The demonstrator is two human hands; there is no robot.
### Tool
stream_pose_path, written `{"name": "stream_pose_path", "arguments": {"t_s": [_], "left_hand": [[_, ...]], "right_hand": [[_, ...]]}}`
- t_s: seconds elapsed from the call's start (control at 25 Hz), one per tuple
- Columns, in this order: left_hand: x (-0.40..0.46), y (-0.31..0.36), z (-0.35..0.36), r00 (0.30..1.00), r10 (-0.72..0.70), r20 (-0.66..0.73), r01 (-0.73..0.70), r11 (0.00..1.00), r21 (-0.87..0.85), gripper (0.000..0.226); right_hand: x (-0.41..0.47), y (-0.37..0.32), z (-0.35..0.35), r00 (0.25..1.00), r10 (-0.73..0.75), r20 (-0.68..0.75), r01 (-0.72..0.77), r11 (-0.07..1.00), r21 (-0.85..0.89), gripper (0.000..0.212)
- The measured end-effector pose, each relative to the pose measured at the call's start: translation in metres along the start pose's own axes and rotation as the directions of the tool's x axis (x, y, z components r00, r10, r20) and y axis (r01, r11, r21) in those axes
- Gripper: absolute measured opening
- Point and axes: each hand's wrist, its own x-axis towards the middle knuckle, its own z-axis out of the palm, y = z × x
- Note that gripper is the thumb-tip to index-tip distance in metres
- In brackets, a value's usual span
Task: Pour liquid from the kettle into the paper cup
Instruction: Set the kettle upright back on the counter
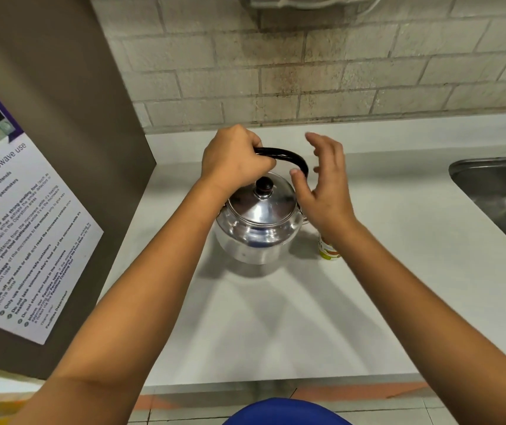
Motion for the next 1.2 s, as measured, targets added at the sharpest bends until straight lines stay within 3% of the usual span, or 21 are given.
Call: {"name": "stream_pose_path", "arguments": {"t_s": [0.2, 0.36, 1.2], "left_hand": [[-0.006, -0.014, 0.001, 0.998, -0.056, -0.003, 0.055, 0.995, -0.084, 0.026], [-0.009, -0.030, -0.002, 0.995, -0.097, 0.001, 0.097, 0.990, -0.099, 0.023], [-0.015, -0.074, 0.028, 0.973, -0.206, 0.104, 0.220, 0.965, -0.142, 0.029]], "right_hand": [[0.030, -0.005, -0.006, 0.932, -0.161, 0.325, 0.224, 0.960, -0.167, 0.036], [0.036, -0.007, 0.009, 0.867, -0.140, 0.478, 0.248, 0.954, -0.171, 0.031], [0.018, 0.011, 0.048, 0.828, -0.065, 0.557, 0.181, 0.971, -0.154, 0.033]]}}
